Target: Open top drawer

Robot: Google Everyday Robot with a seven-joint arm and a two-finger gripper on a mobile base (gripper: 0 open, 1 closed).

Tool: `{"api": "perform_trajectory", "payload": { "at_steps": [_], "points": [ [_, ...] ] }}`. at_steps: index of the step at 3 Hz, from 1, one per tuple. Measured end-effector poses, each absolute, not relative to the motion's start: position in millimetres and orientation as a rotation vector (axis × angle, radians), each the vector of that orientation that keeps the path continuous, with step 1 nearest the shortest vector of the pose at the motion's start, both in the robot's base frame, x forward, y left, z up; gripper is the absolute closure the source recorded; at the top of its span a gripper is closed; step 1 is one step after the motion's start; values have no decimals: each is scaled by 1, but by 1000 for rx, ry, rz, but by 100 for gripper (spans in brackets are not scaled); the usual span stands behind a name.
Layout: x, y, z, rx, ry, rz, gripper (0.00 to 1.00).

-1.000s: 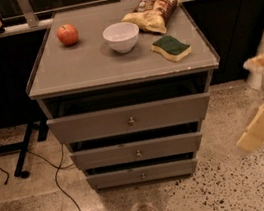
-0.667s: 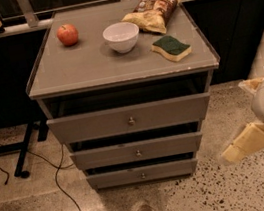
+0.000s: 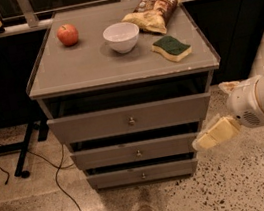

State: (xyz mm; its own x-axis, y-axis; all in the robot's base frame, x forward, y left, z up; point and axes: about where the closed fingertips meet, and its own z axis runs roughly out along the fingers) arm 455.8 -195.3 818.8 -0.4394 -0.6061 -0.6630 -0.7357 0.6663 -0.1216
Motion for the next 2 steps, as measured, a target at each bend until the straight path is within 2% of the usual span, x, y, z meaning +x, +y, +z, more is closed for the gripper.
{"api": "perform_trajectory", "payload": {
  "at_steps": [2],
  "points": [
    [450,-200,808,-940,2207,212,0]
  ]
}}
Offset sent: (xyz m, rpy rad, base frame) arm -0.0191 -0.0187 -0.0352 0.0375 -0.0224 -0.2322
